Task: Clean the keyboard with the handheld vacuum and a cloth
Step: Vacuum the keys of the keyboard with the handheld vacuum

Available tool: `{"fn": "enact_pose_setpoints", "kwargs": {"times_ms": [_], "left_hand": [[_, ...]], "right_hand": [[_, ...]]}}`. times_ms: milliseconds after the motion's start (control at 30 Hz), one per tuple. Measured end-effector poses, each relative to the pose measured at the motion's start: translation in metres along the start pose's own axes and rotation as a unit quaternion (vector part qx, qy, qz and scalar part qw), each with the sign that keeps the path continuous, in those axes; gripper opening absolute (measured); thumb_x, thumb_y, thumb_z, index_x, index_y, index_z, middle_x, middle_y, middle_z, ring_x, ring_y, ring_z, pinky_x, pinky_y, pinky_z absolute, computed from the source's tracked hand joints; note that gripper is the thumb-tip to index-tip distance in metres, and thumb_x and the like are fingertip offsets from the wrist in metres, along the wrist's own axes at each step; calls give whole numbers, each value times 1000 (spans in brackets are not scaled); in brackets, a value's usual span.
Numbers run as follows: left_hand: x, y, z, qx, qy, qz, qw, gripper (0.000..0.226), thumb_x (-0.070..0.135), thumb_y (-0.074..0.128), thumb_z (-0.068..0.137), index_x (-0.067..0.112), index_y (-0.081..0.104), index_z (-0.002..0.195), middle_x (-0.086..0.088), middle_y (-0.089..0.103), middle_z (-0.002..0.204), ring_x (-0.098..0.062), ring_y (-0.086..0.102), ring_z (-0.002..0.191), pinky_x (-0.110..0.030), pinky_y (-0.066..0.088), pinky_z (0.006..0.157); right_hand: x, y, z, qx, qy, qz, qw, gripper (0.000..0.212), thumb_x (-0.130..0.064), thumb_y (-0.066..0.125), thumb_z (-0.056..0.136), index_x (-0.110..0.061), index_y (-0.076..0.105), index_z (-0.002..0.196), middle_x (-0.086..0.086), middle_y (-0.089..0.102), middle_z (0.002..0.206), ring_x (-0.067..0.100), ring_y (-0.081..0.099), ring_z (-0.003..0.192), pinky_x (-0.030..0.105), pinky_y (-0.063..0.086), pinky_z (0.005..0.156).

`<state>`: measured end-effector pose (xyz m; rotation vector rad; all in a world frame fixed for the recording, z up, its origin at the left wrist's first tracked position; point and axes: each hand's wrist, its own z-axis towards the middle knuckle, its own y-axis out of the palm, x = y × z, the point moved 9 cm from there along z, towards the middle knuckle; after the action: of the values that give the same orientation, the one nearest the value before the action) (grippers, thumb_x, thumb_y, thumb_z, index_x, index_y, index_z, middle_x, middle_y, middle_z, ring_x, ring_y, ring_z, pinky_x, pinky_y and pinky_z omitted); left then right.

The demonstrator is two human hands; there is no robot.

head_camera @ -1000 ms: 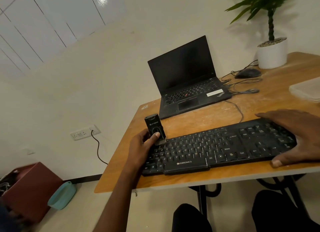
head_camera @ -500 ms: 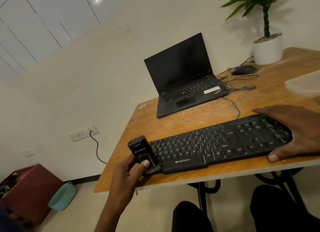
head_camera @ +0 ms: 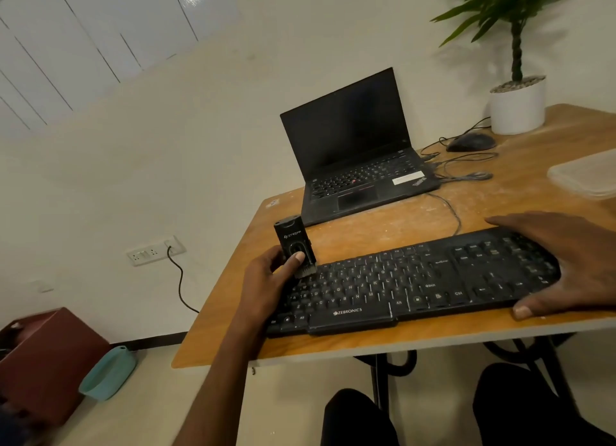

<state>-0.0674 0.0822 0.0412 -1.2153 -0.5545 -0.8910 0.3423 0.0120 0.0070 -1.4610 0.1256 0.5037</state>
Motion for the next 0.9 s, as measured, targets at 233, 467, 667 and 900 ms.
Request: {"fn": "enact_pose_setpoints", "kwargs": {"times_ms": [233, 467, 667, 900], "left_hand": [[14, -22, -75, -2, 25, -47, 999, 29, 29, 66, 91, 18, 74, 117, 7, 80, 108, -12, 75, 101, -20, 58, 78], [15, -18, -78, -17, 42, -36, 998, 29, 30, 70, 96, 19, 73, 122, 11, 78, 116, -6, 71, 111, -19, 56, 86], [8, 7, -10, -32, 25, -4, 999, 18, 31, 67, 101, 23, 71, 117, 8, 78, 108, -6, 73, 100, -27, 56, 84], [9, 7, 4, -28, 23, 14, 999, 14, 29, 67, 101, 21, 71, 111, 3, 78, 100, -8, 74, 91, -18, 54, 75]], "right_hand": [[1, 0, 2, 5, -4, -3, 1000, 126, -103, 63, 36, -71, -2, 139, -19, 36, 152, 9, 36, 135, 38, 31, 114], [2, -4, 4, 15, -5, -7, 1000, 127, -101, 67, 34, -74, 1, 139, -13, 41, 152, 18, 43, 134, 45, 35, 112], [3, -3, 0, -4, 8, 0, 1000, 124, -102, 65, 36, -75, 0, 137, -19, 37, 150, 3, 32, 126, 39, 33, 112], [2, -2, -1, 4, 4, 2, 1000, 124, -102, 65, 35, -75, -1, 137, -25, 35, 143, 4, 35, 126, 37, 34, 109]]}}
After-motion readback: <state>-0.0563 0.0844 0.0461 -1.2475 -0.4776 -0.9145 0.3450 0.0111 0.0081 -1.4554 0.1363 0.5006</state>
